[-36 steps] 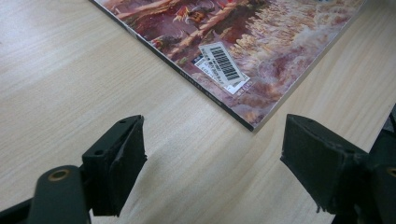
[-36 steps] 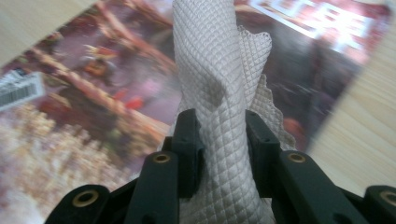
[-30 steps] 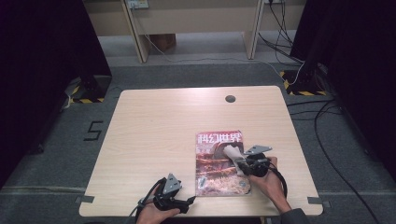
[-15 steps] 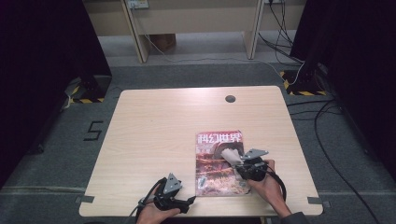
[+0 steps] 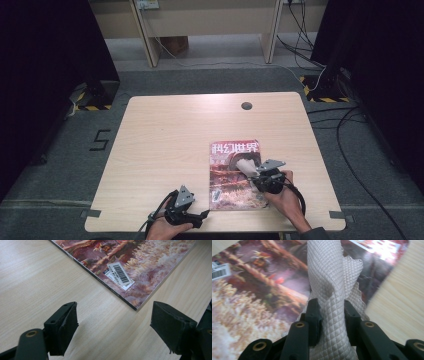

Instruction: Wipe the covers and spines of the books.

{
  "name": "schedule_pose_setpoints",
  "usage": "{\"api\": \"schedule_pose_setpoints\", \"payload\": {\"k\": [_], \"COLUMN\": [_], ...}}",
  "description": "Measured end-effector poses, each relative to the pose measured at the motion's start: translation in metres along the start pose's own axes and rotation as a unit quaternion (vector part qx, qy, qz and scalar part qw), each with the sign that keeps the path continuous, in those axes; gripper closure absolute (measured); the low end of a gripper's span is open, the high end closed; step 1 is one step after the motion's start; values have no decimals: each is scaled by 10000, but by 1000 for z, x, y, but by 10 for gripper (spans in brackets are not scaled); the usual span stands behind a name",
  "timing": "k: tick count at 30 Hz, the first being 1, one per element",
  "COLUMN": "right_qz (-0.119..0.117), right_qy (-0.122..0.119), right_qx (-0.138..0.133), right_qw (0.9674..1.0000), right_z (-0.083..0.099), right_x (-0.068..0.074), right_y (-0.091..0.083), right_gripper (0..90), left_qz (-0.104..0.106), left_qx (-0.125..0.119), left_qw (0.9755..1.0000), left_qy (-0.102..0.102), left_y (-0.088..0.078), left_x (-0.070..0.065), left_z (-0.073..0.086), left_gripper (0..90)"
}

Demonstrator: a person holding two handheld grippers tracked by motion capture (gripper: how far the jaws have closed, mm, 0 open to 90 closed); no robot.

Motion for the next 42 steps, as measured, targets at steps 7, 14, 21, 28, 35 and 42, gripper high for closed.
{"api": "schedule_pose_setpoints", "payload": {"k": [7,14,21,28,35,42], "right_qz": [-188,-211,-248,-208,-15,-199], "right_qy": [-183,-36,-38,-458,-148,-210], "right_qx": [-62,-148,-344,-112,-45,-112], "right_qw": [9996,9997,9991,9987,9999,9995], "right_z": [-5,-8,-14,-14,-11,-16], "right_x": [18,17,16,26,9,22], "right_y": [0,-1,-4,2,6,7], "right_gripper": [726,669,686,737,742,742], "left_qz": [-12,-1,2,-5,-10,-17], "left_qx": [-1,25,29,16,20,40], "left_qw": [10000,10000,10000,10000,10000,10000], "left_qy": [-1,13,18,8,12,-10], "left_y": [0,0,1,0,0,-1], "left_x": [0,0,0,0,1,2], "left_z": [0,0,0,0,0,-1], "left_gripper": [208,207,207,207,206,205]}}
Point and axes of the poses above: each handheld gripper's, and its own axes: y roughly forward along the jaws, z roughly out of its underside, x roughly to its left, the point moved 2 cm from there along y, roughly forward along the jaws, and after that the axes turned 13 degrees about z, right-handed, at the moved point
